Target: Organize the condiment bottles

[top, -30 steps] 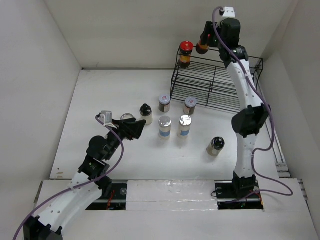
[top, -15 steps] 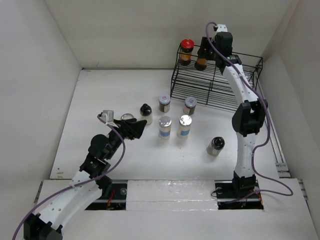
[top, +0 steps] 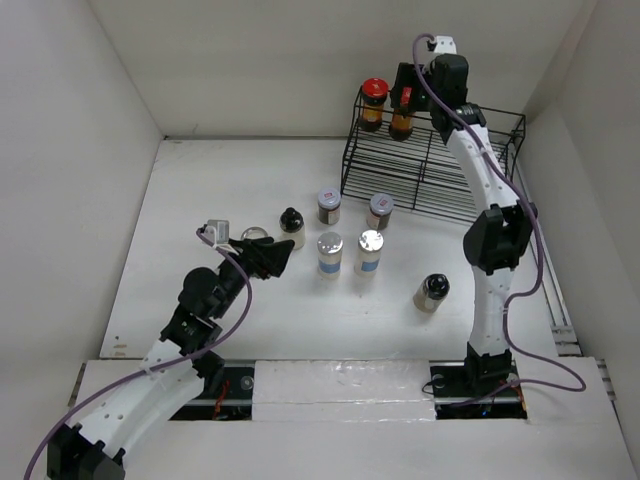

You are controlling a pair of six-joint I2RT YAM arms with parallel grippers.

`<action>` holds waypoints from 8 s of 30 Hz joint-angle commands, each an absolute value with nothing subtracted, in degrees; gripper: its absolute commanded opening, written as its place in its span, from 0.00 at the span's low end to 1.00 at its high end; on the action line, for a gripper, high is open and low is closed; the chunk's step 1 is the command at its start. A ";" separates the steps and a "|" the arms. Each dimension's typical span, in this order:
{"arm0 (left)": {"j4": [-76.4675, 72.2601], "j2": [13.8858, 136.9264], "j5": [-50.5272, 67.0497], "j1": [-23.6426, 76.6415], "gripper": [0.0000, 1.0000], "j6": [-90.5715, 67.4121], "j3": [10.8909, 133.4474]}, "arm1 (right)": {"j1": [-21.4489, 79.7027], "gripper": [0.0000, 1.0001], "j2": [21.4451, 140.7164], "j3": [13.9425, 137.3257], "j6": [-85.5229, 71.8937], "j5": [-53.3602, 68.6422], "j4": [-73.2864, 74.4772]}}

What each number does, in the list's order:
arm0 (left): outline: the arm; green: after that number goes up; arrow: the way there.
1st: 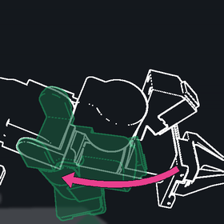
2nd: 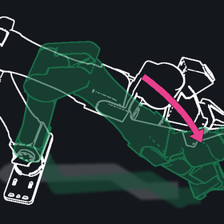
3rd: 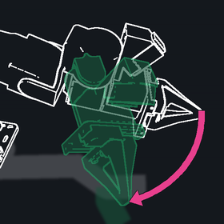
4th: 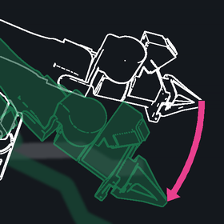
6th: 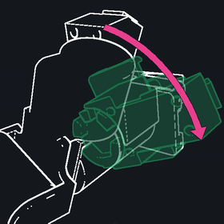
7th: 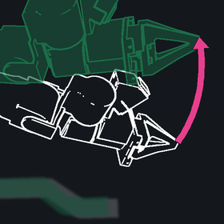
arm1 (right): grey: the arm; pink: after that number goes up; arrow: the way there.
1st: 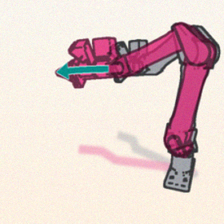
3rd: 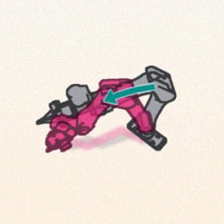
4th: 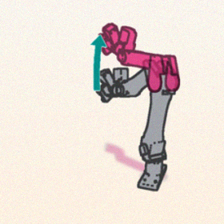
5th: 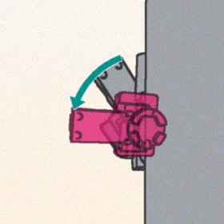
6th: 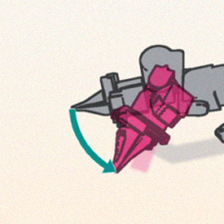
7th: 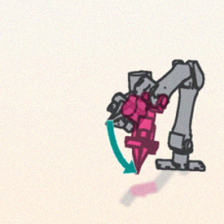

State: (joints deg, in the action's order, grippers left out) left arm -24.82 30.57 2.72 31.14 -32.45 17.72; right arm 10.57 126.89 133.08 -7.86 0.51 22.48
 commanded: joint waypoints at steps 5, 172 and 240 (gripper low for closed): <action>-26.89 30.15 0.71 31.38 0.68 -32.26 19.69 | 11.42 1.00 111.12 132.57 -7.56 0.45 17.68; -23.65 30.76 -2.02 31.38 0.69 -33.66 20.92 | 9.17 0.37 82.51 97.79 -4.83 -13.18 3.51; -23.73 32.17 -1.41 31.38 0.49 -35.24 21.26 | 33.91 0.98 37.52 43.32 -35.55 -23.91 39.54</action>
